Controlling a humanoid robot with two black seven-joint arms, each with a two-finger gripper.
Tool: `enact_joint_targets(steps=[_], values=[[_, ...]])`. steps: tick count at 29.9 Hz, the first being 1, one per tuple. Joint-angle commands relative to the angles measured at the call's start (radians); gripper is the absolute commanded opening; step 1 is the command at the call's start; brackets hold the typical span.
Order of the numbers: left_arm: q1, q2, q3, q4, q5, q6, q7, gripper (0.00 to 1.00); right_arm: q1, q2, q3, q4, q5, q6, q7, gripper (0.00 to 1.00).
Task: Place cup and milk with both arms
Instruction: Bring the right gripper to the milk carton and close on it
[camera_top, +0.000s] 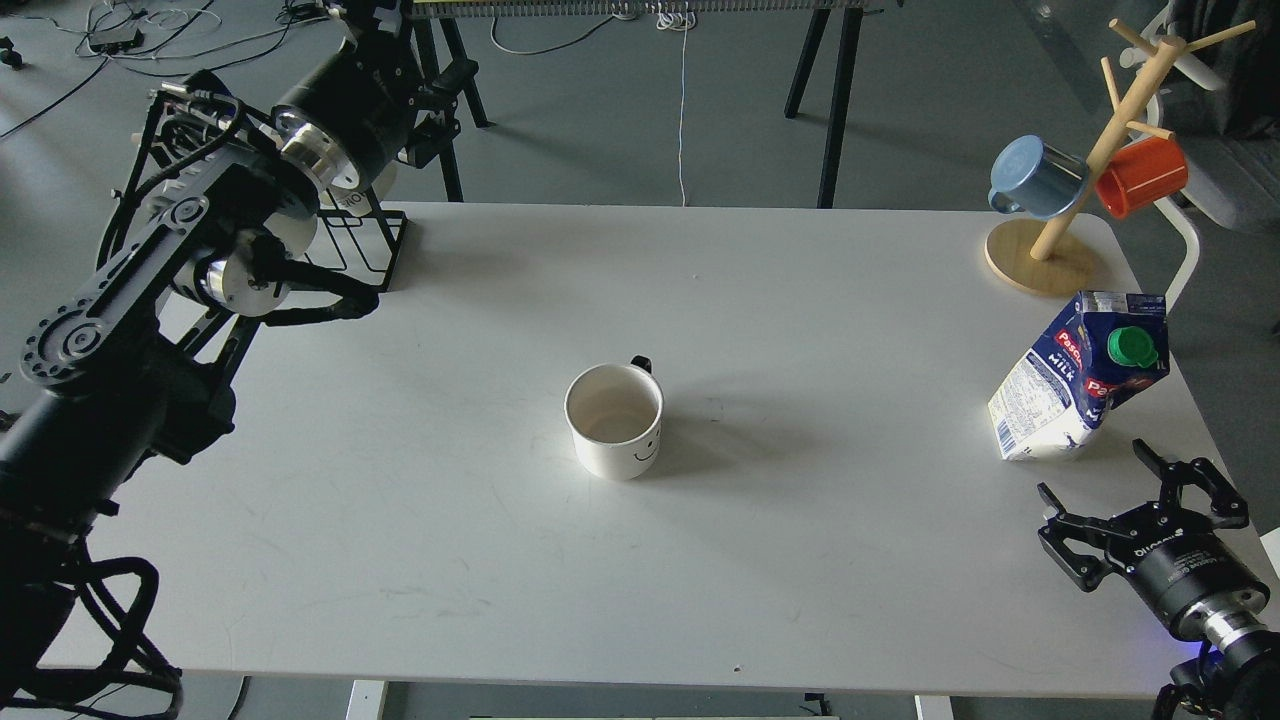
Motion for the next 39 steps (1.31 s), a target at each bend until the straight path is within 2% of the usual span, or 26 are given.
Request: enact_joint_targets(steps=[1,33,39], values=[[0.000,0.003,0.000,0.000,0.000,0.000,0.000,0.99,-0.006,0.021,0.026,-0.003,0.000,0.000,-0.001,0.99],[0.002,-0.005,0.002,0.005,0.061,0.003,0.002,0.99,0.035,0.211,0.161,-0.105,-0.040,0.000,0.001,0.99],[0.002,-0.005,0.002,0.005,0.063,0.003,0.002,0.99,0.040,0.263,0.194,-0.108,-0.041,0.000,0.001,0.90]])
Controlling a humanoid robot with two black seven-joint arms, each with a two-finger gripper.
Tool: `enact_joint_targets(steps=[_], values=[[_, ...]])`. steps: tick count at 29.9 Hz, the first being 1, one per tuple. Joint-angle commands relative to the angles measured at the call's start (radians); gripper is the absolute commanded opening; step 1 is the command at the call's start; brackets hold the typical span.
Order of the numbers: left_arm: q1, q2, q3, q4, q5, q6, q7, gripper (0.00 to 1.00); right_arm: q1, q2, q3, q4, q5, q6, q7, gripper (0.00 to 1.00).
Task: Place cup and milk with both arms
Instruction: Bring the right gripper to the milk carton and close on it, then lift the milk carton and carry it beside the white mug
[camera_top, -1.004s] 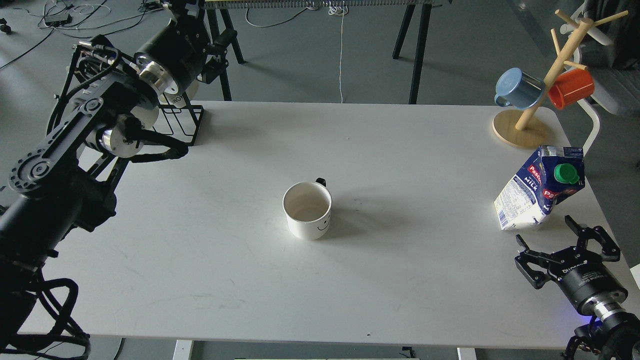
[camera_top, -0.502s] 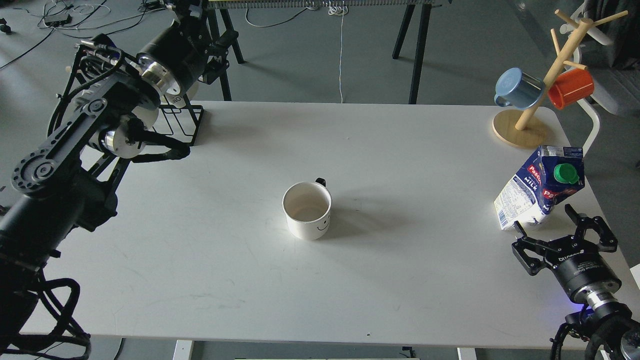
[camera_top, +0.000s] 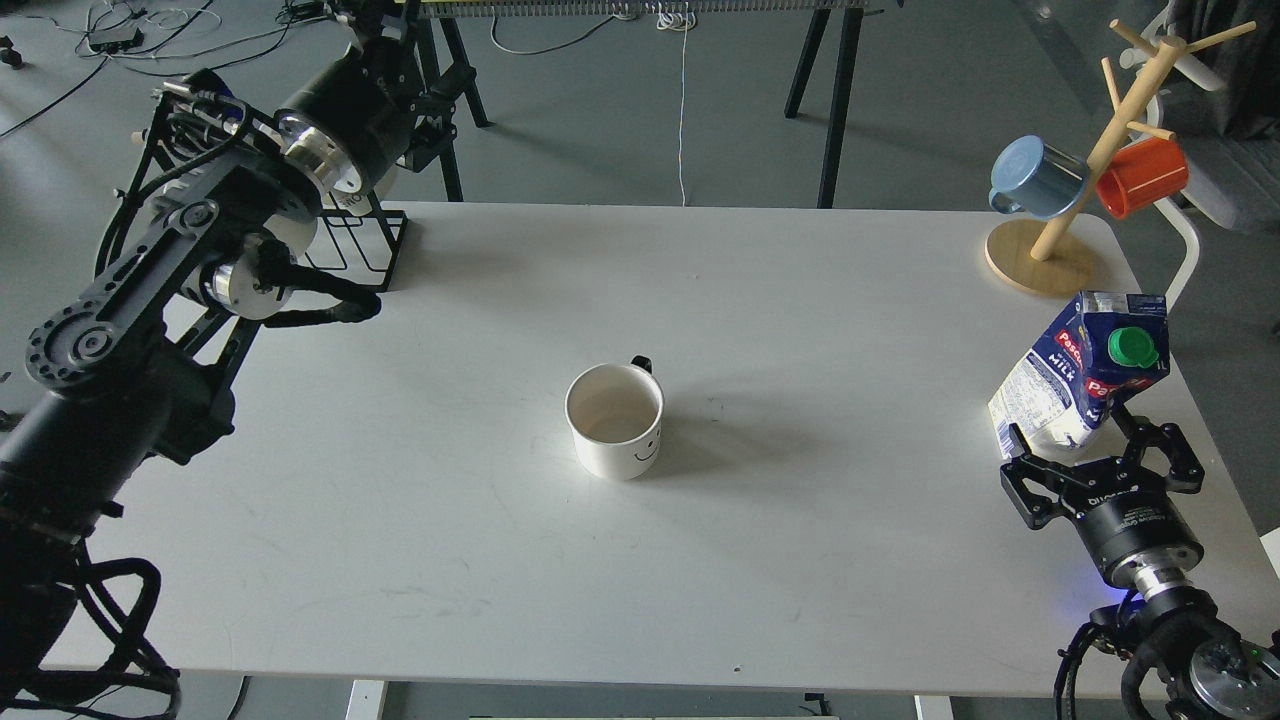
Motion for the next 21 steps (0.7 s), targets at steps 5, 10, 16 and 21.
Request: enact_joint_targets(steps=[5,10,16,21], values=[[0.000,0.005,0.015,0.000,0.002,0.000,0.000,0.99,0.002,0.068,0.059,-0.015,-0.008,0.000,0.001,0.62],[0.000,0.002,0.015,0.001,0.002,0.002,0.000,0.99,-0.023,0.109,0.163,-0.021,-0.118,0.000,0.021,0.29],[0.003,0.002,0.017,0.005,0.011,0.002,0.000,0.99,-0.040,0.123,0.191,-0.009,-0.144,0.000,0.023,0.01],[0.005,0.006,0.026,0.014,0.011,0.002,0.000,0.99,-0.040,0.125,0.183,0.034,-0.149,0.000,0.023,0.01]])
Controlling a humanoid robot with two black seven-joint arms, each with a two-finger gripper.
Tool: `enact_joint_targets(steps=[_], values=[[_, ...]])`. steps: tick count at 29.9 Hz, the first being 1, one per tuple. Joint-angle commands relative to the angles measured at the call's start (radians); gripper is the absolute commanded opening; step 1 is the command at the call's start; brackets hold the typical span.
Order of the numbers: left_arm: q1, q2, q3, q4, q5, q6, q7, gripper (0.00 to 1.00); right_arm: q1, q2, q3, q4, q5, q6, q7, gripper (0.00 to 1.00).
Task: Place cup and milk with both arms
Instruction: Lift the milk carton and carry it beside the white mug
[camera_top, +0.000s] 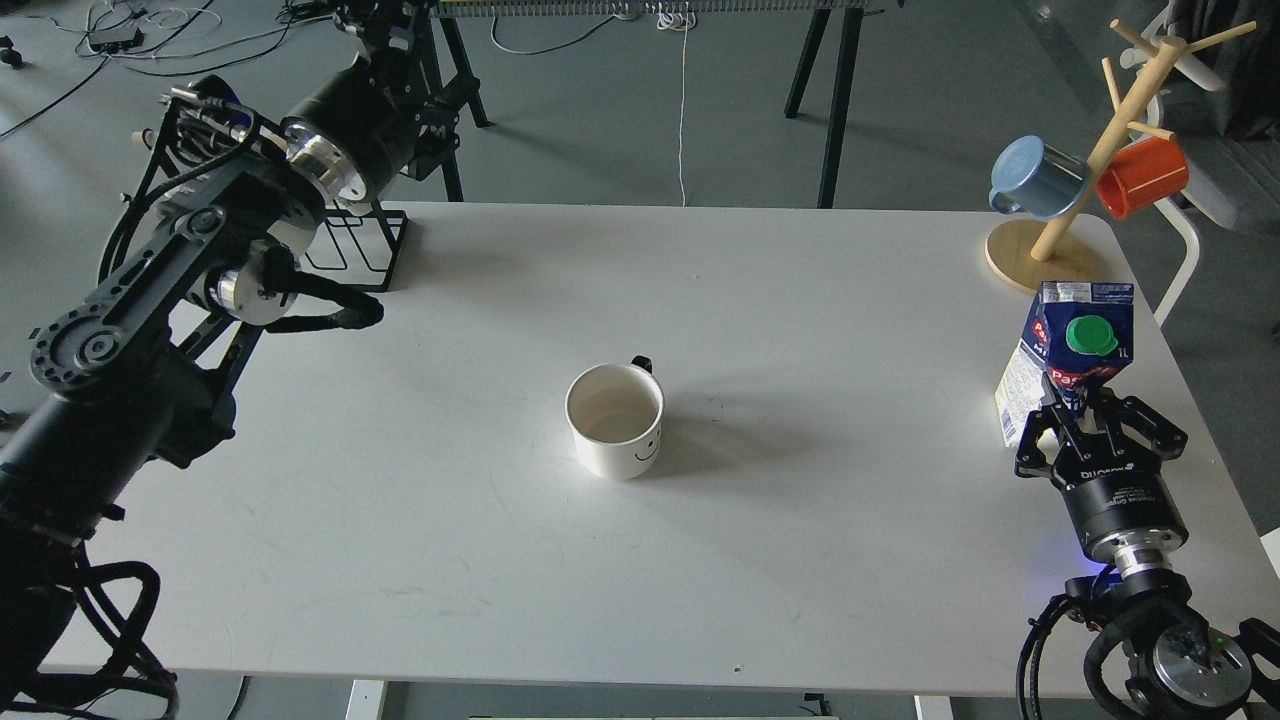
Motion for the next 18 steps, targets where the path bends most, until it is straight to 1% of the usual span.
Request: enact_joint_targets(steps=[1,3,7,14,18], values=[[-0.001,0.007,0.012,0.017,0.000,-0.002,0.000,0.99,0.001,0.003,-0.007,0.037,-0.005,0.000,0.000,0.01],[-0.004,0.012,0.020,0.030,0.000,-0.002,0.000,0.99,0.001,0.013,-0.008,0.060,-0.012,0.000,0.000,0.01],[-0.004,0.015,0.020,0.042,0.000,-0.003,0.002,0.99,0.004,0.075,-0.008,0.104,-0.087,0.000,0.000,0.01],[0.001,0.020,0.020,0.043,0.000,-0.003,0.003,0.99,0.015,0.248,-0.013,0.141,-0.251,0.000,-0.002,0.02],[0.007,0.035,0.020,0.043,-0.001,-0.003,0.005,0.99,0.018,0.331,-0.074,0.141,-0.290,0.000,-0.002,0.03]])
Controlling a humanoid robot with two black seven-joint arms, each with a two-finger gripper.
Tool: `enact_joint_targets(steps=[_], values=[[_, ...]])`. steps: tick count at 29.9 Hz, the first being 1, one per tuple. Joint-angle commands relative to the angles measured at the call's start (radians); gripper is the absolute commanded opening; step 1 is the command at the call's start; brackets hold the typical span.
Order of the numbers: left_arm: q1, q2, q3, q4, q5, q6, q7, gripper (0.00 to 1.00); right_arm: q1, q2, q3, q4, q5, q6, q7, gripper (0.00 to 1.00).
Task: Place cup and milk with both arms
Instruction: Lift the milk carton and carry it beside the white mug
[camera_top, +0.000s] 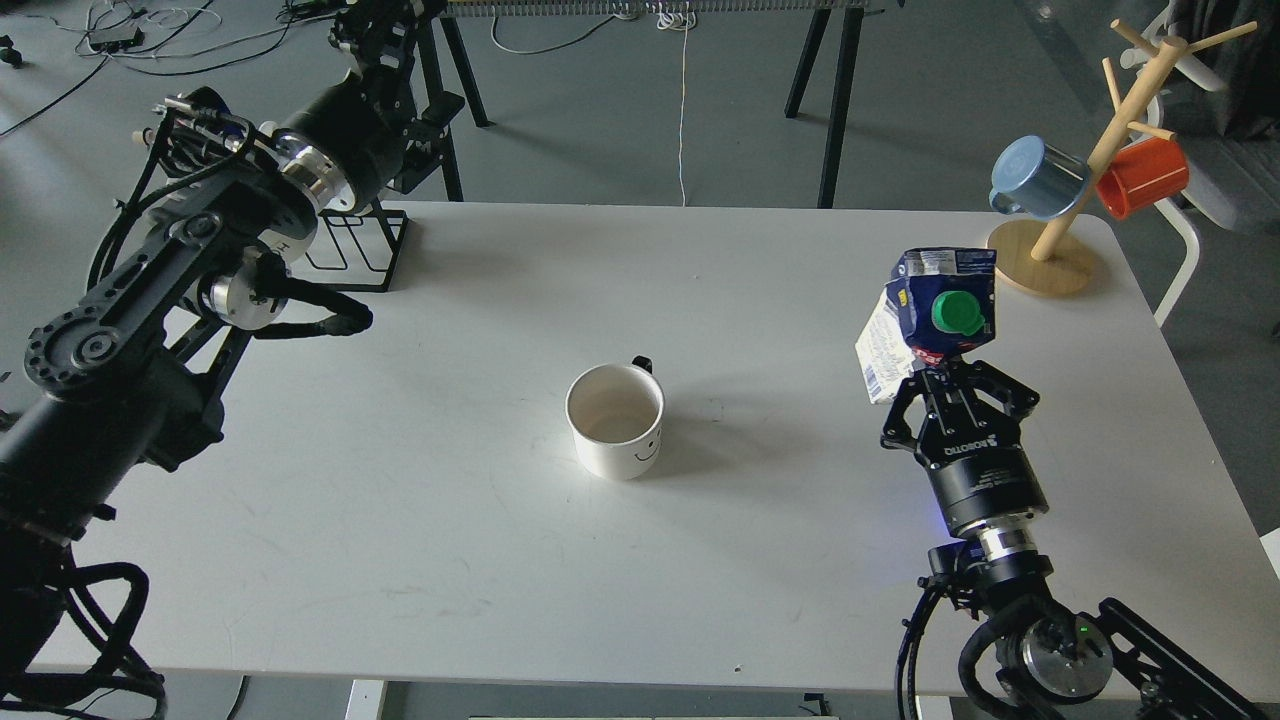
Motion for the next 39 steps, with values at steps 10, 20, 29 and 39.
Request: enact_joint_targets(steps=[10,20,29,39], values=[[0.002,0.012,0.000,0.004,-0.002,0.002,0.001,0.99,0.011,0.151,-0.087,-0.034,-0.112,0.000,0.000,0.03],[-0.002,0.008,0.000,0.015,-0.002,0.000,-0.001,0.99,0.014,0.168,-0.127,-0.121,-0.128,0.000,0.000,0.03],[-0.002,0.008,0.000,0.015,-0.002,0.000,0.001,0.99,0.036,0.168,-0.177,-0.201,-0.138,0.000,0.000,0.03],[-0.002,0.009,0.000,0.015,-0.002,-0.001,0.001,0.99,0.043,0.168,-0.177,-0.197,-0.172,0.000,0.000,0.06]])
